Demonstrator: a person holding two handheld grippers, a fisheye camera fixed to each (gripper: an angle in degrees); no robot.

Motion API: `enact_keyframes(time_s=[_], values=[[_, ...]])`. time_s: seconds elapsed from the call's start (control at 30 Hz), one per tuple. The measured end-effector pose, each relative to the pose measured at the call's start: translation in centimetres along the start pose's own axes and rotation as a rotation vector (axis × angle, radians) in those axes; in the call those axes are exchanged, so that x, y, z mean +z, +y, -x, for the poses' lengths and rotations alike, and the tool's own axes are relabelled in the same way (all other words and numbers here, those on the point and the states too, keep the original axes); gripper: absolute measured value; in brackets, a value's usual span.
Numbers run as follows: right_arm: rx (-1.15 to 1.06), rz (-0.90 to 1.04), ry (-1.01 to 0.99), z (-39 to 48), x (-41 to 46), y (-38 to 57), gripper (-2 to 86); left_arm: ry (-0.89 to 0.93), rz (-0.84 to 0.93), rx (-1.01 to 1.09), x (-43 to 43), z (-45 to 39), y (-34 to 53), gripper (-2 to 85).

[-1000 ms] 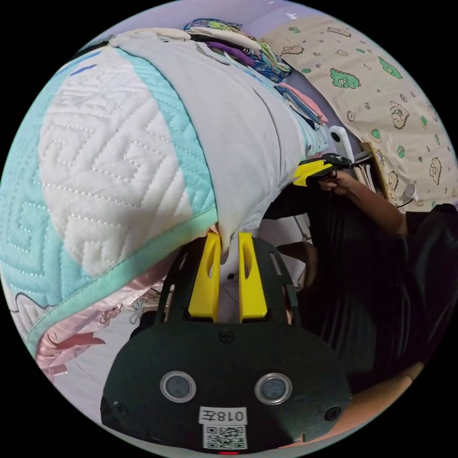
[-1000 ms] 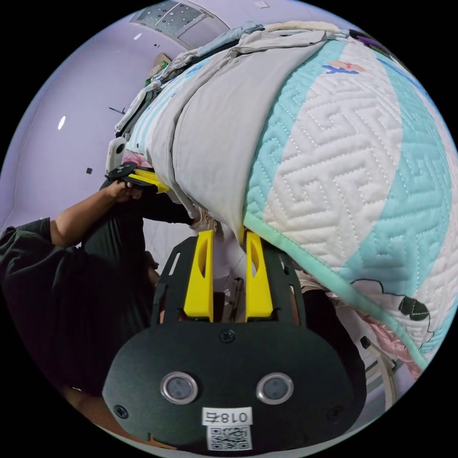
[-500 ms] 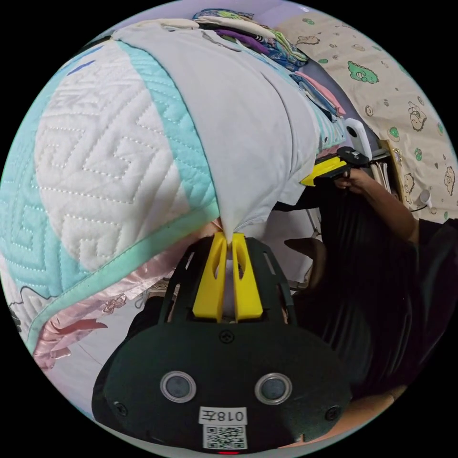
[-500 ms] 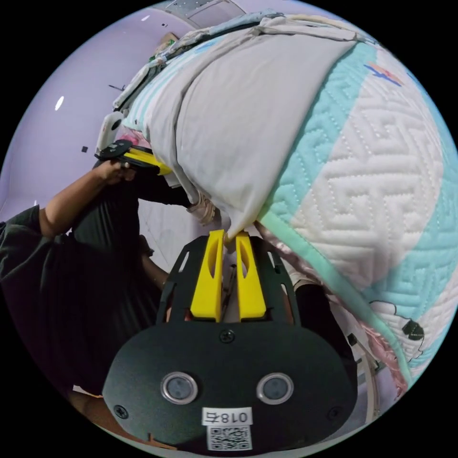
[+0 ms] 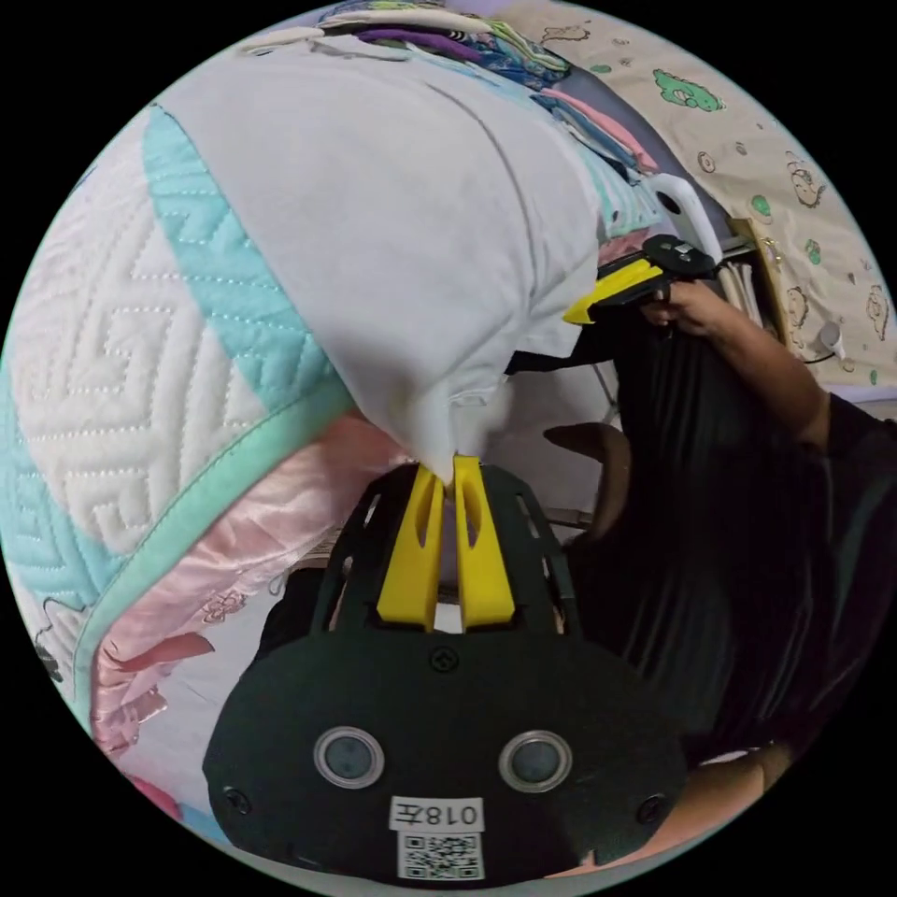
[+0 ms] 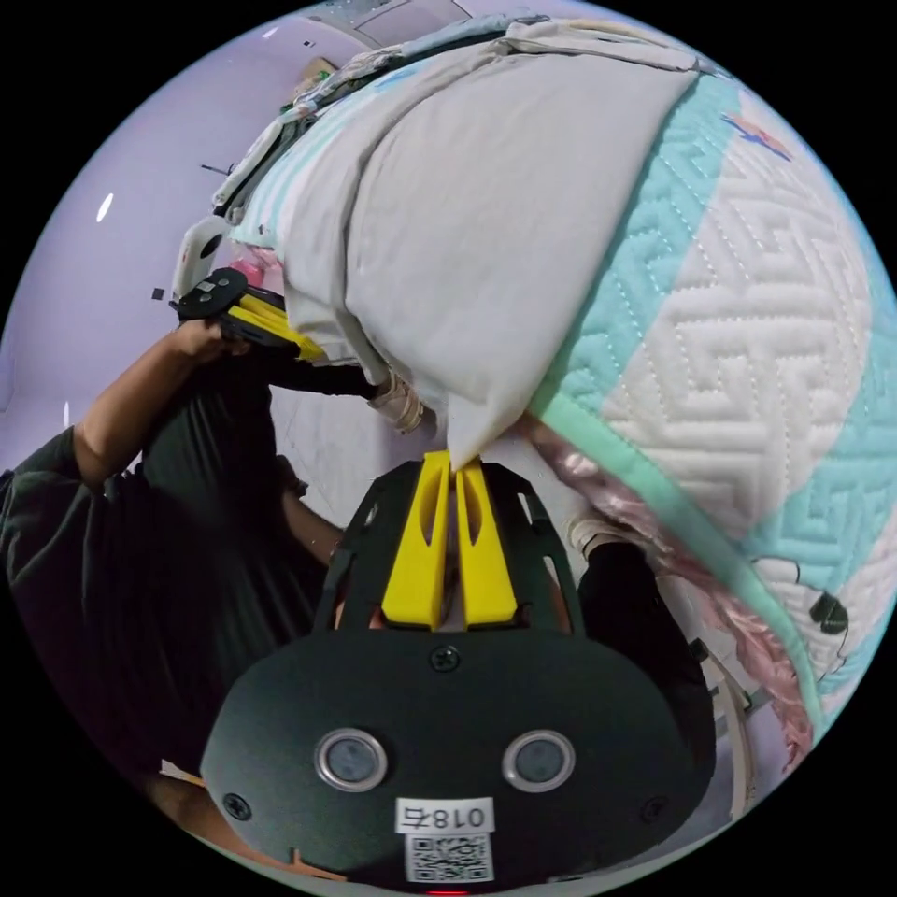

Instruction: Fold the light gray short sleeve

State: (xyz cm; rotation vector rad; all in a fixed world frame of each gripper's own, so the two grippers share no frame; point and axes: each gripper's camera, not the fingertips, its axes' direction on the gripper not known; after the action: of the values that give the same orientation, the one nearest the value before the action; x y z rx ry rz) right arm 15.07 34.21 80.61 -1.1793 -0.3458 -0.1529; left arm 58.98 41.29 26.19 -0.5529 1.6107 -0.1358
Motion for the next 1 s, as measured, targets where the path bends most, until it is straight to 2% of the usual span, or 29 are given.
enact_keyframes(time_s=[0.3,0.6,1.0], values=[[-0.057,-0.185,-0.3,0.3,-7.4,5.0,-0.3,0.179,-0.122,0.018,-8.3,0.5,3.9,-0.9],[-0.03,-0.327,-0.505,-1.7,-10.2,7.8,-0.3,0.28,-0.183,-0.1,-10.1,3.0,5.6,-0.9],[-0.065,-0.323,-0.5,-1.3,-13.1,8.2,-0.4,0.097,-0.096,-0.148,-13.7,1.4,4.8,-0.9]])
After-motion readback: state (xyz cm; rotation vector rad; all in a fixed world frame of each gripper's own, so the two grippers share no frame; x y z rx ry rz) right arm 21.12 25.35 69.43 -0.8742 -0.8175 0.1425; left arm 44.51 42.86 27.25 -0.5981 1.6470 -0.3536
